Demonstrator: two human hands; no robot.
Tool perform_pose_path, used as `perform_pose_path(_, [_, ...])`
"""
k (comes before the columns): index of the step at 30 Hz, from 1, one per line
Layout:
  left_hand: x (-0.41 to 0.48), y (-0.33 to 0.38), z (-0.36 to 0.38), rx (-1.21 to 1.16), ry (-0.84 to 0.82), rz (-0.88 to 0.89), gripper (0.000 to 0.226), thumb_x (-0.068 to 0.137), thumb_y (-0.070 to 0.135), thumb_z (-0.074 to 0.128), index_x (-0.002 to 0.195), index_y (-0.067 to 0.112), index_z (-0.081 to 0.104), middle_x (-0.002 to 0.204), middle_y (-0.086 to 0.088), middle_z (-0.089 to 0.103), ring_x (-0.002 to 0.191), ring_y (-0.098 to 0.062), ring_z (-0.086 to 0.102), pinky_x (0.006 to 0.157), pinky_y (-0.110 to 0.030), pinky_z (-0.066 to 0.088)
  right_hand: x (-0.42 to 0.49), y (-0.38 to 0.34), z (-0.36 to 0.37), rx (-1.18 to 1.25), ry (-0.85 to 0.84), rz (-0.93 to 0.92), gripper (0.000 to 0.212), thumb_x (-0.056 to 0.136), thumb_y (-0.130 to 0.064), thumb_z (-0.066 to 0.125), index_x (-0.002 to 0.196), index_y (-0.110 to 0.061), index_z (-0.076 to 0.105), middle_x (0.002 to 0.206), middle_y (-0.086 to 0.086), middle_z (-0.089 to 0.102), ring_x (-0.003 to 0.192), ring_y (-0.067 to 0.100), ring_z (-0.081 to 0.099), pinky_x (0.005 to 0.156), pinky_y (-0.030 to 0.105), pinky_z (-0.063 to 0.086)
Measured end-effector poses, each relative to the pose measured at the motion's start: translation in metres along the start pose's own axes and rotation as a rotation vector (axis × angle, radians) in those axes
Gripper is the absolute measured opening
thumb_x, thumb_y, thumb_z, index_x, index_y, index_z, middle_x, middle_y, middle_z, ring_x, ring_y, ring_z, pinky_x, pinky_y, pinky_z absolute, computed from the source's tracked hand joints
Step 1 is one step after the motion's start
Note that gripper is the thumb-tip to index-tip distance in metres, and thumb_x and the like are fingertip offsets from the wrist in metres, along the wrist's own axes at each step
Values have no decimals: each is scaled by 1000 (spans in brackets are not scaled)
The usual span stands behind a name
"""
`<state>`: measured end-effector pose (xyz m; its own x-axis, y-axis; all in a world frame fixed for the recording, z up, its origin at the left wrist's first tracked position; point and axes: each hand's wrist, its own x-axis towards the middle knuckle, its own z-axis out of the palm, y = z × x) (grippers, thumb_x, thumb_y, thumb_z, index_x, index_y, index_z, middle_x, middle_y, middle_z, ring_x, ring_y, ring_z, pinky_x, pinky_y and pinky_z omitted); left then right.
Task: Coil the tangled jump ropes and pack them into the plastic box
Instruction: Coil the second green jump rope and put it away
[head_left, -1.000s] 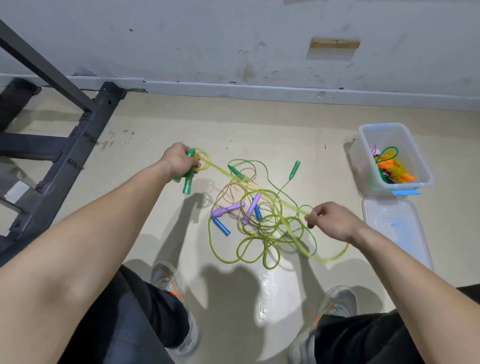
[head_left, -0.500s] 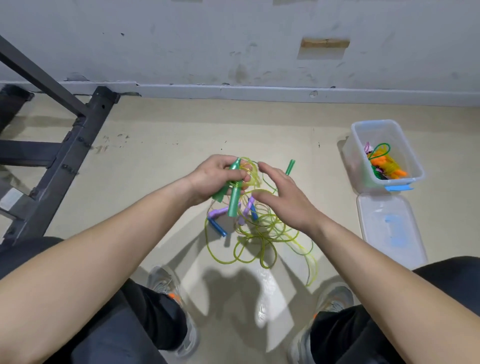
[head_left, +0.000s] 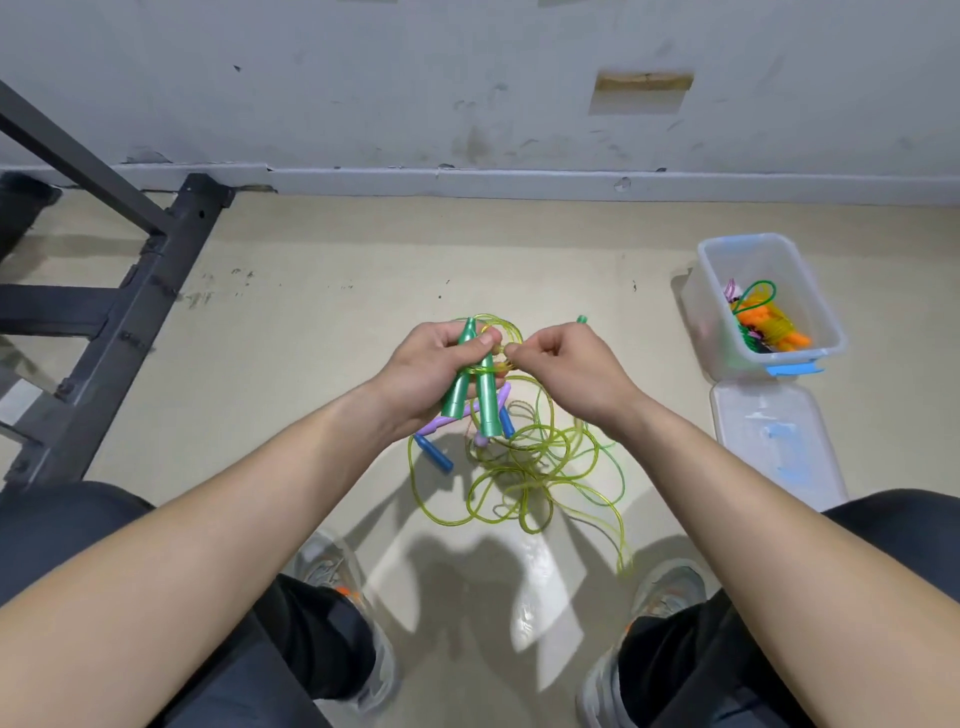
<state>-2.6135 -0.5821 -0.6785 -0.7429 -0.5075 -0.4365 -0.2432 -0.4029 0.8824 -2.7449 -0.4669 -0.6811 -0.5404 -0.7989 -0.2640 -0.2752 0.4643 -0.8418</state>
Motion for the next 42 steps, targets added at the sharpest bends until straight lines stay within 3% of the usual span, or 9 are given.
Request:
perform_pose_path(5, [-2,-9,3,167,-20,-31,25,102,19,58,117,-1,58,99,-13,61,77,-26,73,63,-31,60,-3,-9,-9,-513,35,-16,48,86,-45,57,71,-1,65,61,8,64,71,30,63,65,36,54])
perform_pose_path(10, [1,-6,1,-12,81,-1,15,104,14,52,96,4,60,89,-15,56,73,-26,64,83,-51,60,-14,-9,-4,-173,-178,95,52,81,-55,72,62,-9,59,44,-9,33,48,15,33,48,28,28])
perform_pose_path(15, [1,-4,3,-234,149,-45,19,105,14,49,91,5,57,75,-10,57,62,-22,62,66,-35,58,-22,-7,15,-62,-337,42,39,87,-50,71,63,-22,60,40,-13,41,43,8,33,46,24,26])
perform_pose_path(19, [1,-3,8,-393,149,-29,18,106,16,46,99,7,59,82,-8,63,78,-24,66,68,-37,57,-23,-6,20,44,-314,-34,40,99,-42,59,85,-6,69,51,-13,54,44,9,35,49,24,26])
perform_pose_path(23, [-1,-9,13,-360,145,-45,20,106,22,48,99,8,61,87,-12,65,81,-23,68,69,-37,57,-20,-1,32,-61,-275,-72,55,100,-46,55,84,5,65,64,7,48,40,5,34,52,30,25])
perform_pose_path(30, [4,-11,12,-193,151,-58,23,104,24,54,92,5,60,86,-17,65,76,-27,65,73,-39,55,-20,0,26,-92,-319,-57,54,101,-49,51,86,0,68,50,-10,46,39,2,42,48,20,27])
perform_pose_path(34, [4,-5,4,-115,151,-59,27,105,23,50,90,3,59,83,-16,61,76,-25,65,72,-38,57,-17,-6,12,-131,-152,-44,55,101,-56,43,78,-13,66,40,-13,44,42,4,42,51,26,31])
perform_pose_path(39, [1,-5,1,93,47,-67,41,104,32,53,118,-6,56,105,-20,59,81,-17,69,92,-57,56,-6,-6,-9,280,-43,-38,41,102,-31,55,66,-13,66,46,-11,33,41,5,29,51,23,23])
perform_pose_path(42, [-4,-8,9,153,28,-44,38,106,31,47,120,-3,55,98,-13,59,75,-15,71,79,-51,57,-5,-7,-8,468,-38,-49,42,96,-27,59,56,-18,62,51,-1,29,45,12,22,47,27,20])
